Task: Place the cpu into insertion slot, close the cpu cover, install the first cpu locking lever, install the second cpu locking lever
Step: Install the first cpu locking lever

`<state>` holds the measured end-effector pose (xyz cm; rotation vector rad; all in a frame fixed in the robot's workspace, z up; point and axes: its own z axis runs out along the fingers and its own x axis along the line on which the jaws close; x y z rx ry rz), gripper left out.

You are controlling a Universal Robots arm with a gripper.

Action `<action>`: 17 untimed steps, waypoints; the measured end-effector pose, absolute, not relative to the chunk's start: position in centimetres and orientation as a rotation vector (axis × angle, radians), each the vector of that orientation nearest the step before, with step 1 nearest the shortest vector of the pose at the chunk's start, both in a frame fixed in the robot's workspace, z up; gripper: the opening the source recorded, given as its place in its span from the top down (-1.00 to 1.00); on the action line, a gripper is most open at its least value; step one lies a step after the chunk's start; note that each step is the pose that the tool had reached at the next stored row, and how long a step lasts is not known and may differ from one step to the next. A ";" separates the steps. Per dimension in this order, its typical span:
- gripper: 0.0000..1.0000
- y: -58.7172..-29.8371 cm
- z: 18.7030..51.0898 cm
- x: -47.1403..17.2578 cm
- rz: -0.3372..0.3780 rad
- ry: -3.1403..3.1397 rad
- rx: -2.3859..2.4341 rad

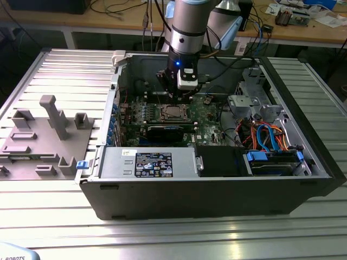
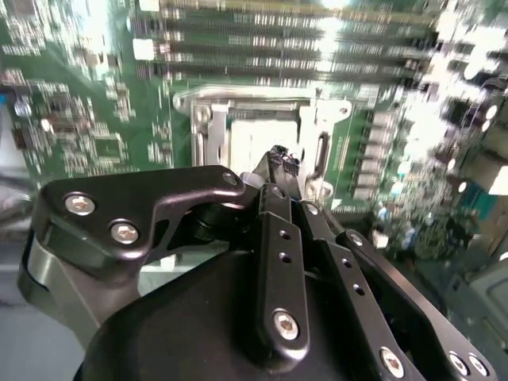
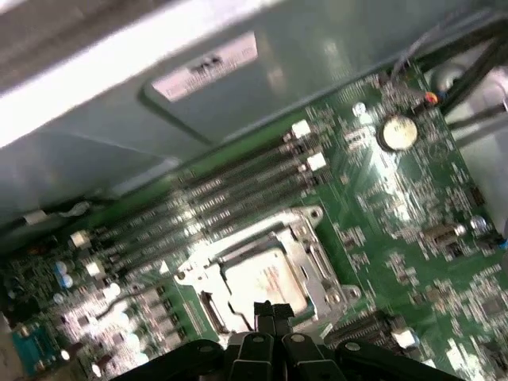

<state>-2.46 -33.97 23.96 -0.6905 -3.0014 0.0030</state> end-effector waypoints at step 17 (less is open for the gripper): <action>0.79 -34.0 24.0 -2.5 -0.090 -2.993 -0.655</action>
